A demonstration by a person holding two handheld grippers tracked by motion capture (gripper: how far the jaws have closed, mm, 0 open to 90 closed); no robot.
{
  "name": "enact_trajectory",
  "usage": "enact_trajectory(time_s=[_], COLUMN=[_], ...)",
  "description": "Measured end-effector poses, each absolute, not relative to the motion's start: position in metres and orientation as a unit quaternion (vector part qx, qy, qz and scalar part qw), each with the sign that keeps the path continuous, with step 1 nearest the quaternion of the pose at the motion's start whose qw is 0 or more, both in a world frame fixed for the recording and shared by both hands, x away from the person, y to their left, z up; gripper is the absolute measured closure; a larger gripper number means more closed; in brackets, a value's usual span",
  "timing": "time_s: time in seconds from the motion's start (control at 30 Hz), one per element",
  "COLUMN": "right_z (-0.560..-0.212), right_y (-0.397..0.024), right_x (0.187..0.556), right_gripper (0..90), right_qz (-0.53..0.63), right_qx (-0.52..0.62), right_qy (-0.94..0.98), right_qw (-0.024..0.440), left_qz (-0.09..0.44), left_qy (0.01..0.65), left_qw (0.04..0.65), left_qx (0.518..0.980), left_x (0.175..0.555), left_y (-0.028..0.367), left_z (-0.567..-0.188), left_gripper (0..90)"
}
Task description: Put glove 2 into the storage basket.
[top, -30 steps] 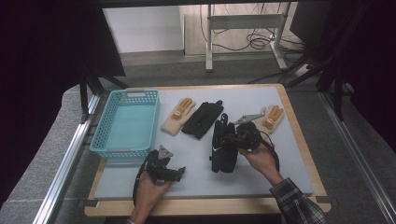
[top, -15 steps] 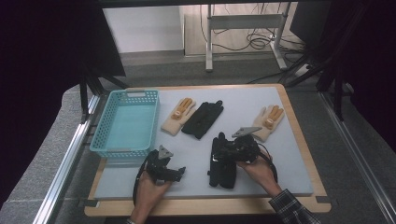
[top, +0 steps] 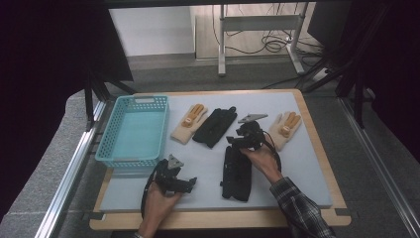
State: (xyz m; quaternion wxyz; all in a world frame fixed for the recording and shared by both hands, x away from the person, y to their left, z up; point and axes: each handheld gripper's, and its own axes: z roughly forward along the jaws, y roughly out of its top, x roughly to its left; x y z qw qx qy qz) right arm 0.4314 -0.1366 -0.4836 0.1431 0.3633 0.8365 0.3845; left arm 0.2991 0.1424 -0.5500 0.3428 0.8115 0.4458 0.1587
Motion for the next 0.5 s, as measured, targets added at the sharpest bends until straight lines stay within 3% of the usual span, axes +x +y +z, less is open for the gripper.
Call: enact_trajectory(time_s=[0.1,0.23,0.3,0.37,0.5], right_z=[-0.488,-0.499,-0.503,-0.508,-0.513], right_y=[-0.128,-0.118,-0.115,-0.108,-0.1], right_x=[0.446,0.465,0.472,0.481,0.488], right_gripper=[56.8,60.5,59.4,50.1,44.1], right_qz=[0.379,0.37,0.37,0.366,0.359], right_qx=[0.374,0.39,0.399,0.409,0.416], right_qy=[0.835,0.831,0.827,0.824,0.823], right_qw=[0.142,0.145,0.142,0.141,0.146], left_qz=[0.158,0.159,0.159,0.158,0.158], left_qy=[0.447,0.446,0.446,0.446,0.445], left_qw=[0.342,0.343,0.343,0.344,0.342], left_qx=[0.811,0.811,0.812,0.811,0.812], left_x=[0.299,0.299,0.299,0.299,0.299], left_y=[0.142,0.142,0.142,0.142,0.143], left_z=[-0.55,-0.55,-0.55,-0.55,-0.55], left_gripper=[3.7,3.7,3.7,3.7,3.7])
